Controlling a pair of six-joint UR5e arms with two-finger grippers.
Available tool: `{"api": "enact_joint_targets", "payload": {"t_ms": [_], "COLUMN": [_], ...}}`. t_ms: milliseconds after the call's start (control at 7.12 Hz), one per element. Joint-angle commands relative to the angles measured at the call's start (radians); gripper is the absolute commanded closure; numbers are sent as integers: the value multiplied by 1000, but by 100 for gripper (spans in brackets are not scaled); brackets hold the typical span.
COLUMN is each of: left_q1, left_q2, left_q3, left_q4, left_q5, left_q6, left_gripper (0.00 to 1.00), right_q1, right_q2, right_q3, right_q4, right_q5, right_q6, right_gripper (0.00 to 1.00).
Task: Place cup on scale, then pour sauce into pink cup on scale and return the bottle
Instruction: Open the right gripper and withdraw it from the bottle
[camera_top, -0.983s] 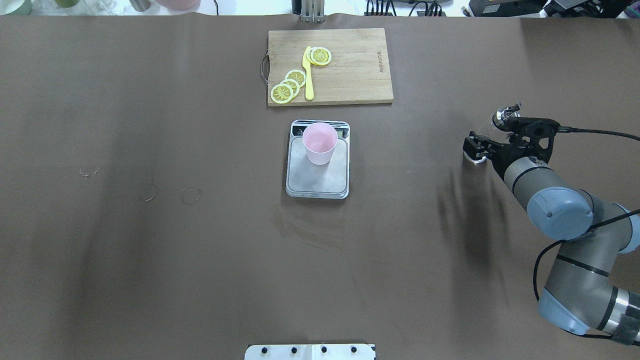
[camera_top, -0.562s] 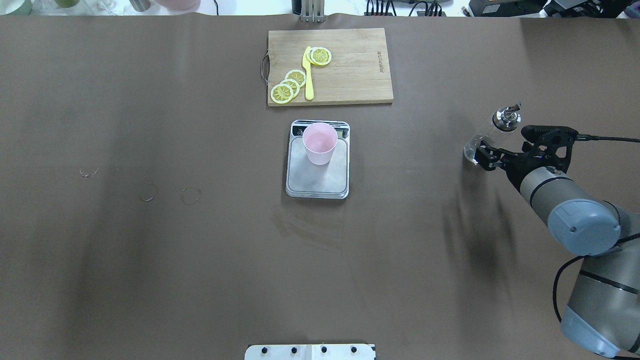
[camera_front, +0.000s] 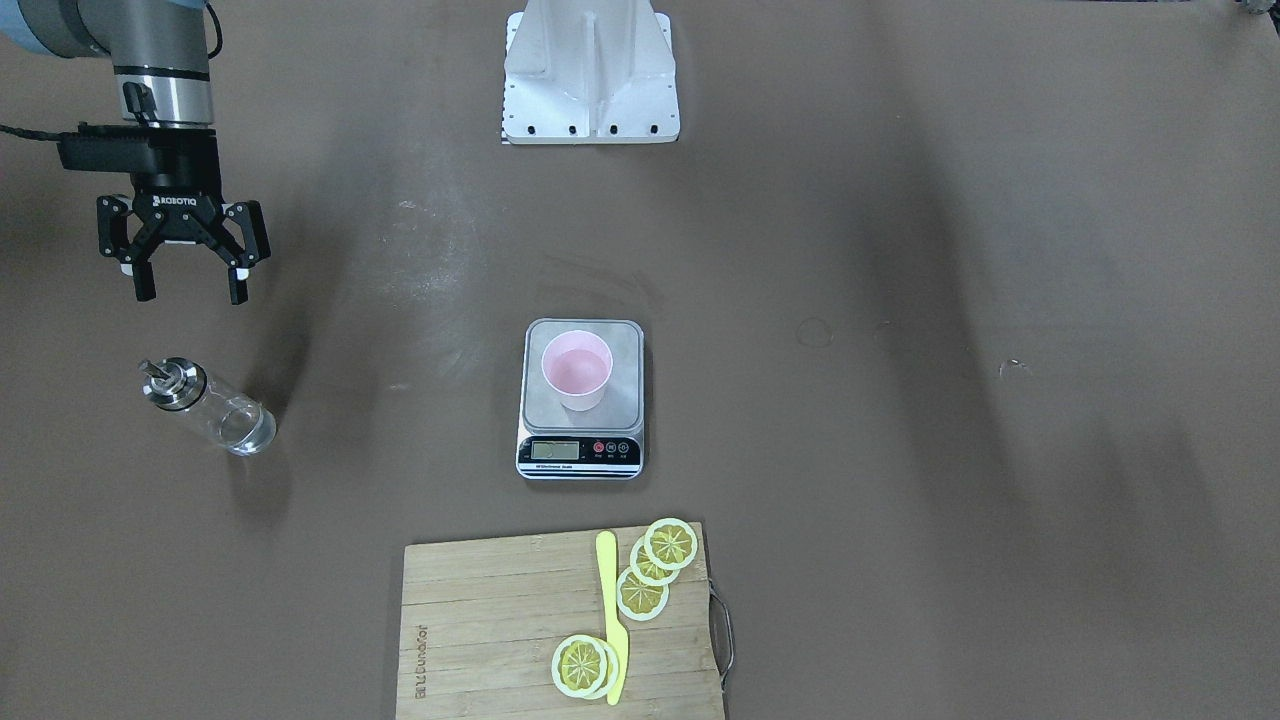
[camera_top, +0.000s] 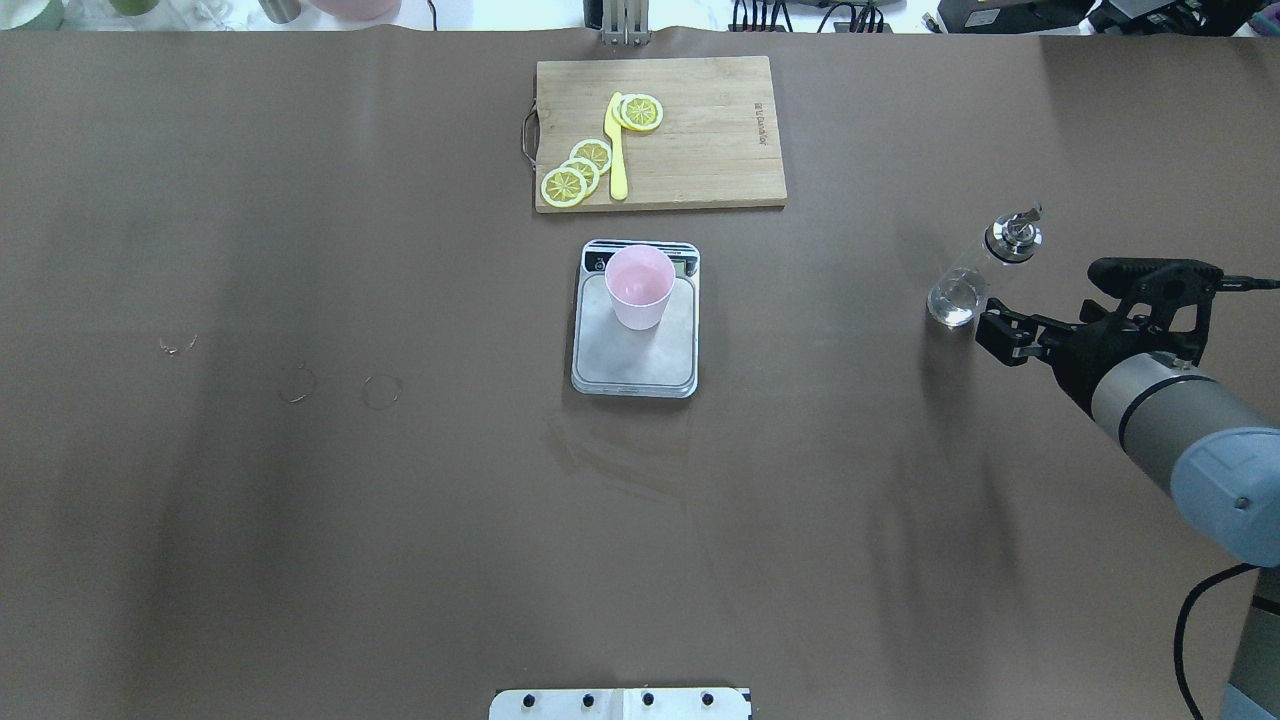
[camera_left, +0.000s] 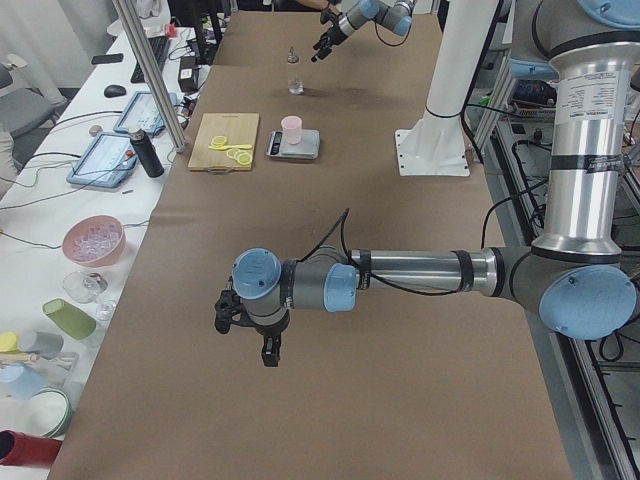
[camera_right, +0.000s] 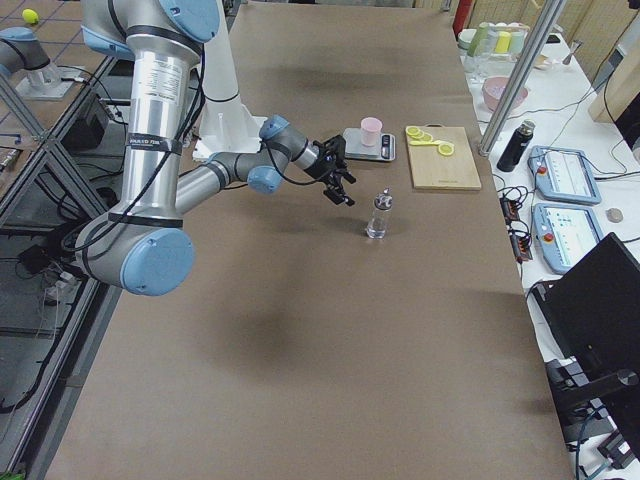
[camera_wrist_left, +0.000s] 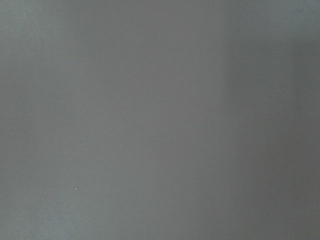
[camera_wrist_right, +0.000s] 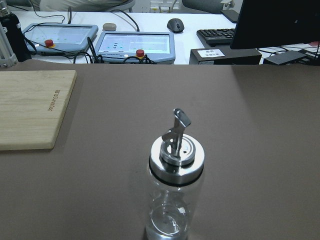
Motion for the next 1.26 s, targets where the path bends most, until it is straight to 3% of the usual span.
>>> {"api": "enact_joint_targets", "payload": {"t_ms": [0, 281, 562, 702, 843, 983, 1124], "left_q1": [1, 1, 1, 0, 1, 1, 1], "left_q2": [4, 6, 6, 6, 6, 6, 6], "left_q3": [-1, -4, -2, -2, -2, -5, -2], "left_q4": [1, 1, 3, 3, 3, 3, 3], "left_q5": [0, 0, 5, 6, 9, 9, 9], "left_q6": [1, 1, 4, 6, 6, 6, 6], "left_gripper": [2, 2, 2, 2, 2, 2, 2], "right_q1": [136, 459, 695, 835, 947, 976, 997], "right_q2": [-25, -5, 13, 70, 93, 83, 80], "right_q3": [150, 124, 7, -84, -171, -248, -329], "right_q4": [-132, -149, -190, -286, -378, -408, -416], "right_q5": [224, 652, 909, 1102, 1237, 1273, 1256], "right_q6": [-32, -125, -251, -355, -477, -531, -638], "right_gripper": [0, 0, 0, 0, 1, 6, 4]}}
